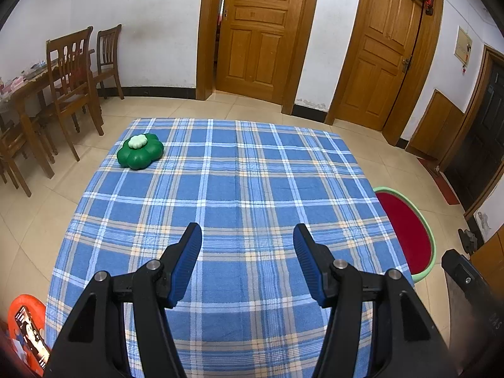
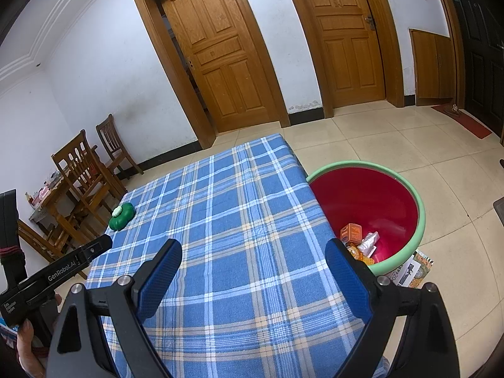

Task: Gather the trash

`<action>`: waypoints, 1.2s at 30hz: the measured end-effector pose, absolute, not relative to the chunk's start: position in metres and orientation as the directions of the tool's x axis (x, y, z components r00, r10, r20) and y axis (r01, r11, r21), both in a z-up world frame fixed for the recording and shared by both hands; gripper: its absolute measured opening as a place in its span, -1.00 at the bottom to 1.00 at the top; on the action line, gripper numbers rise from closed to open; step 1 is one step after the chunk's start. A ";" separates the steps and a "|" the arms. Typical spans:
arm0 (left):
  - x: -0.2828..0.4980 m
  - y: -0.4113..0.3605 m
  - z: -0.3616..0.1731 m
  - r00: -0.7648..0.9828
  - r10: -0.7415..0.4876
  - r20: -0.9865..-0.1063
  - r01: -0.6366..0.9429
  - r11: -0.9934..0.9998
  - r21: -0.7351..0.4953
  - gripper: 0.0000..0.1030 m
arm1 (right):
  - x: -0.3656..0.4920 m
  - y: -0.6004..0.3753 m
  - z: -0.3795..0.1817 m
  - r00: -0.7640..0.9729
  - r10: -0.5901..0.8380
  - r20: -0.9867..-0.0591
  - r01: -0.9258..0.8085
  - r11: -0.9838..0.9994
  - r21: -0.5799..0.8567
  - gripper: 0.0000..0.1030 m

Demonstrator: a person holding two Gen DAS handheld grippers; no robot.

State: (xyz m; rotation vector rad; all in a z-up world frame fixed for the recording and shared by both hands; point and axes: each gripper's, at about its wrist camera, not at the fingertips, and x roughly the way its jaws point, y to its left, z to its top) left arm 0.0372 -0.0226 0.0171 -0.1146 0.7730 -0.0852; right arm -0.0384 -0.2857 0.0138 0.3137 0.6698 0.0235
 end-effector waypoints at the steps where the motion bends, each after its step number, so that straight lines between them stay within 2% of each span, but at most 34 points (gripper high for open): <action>1: 0.037 -0.023 0.017 0.713 -0.118 -0.691 0.034 0.990 -0.134 0.17 | -0.038 -0.286 0.014 0.785 0.122 -0.607 0.079 0.953 0.294 0.83; 36: 0.036 -0.019 0.023 0.715 -0.110 -0.690 0.024 0.991 -0.133 0.17 | -0.038 -0.287 0.013 0.786 0.123 -0.606 0.079 0.952 0.296 0.83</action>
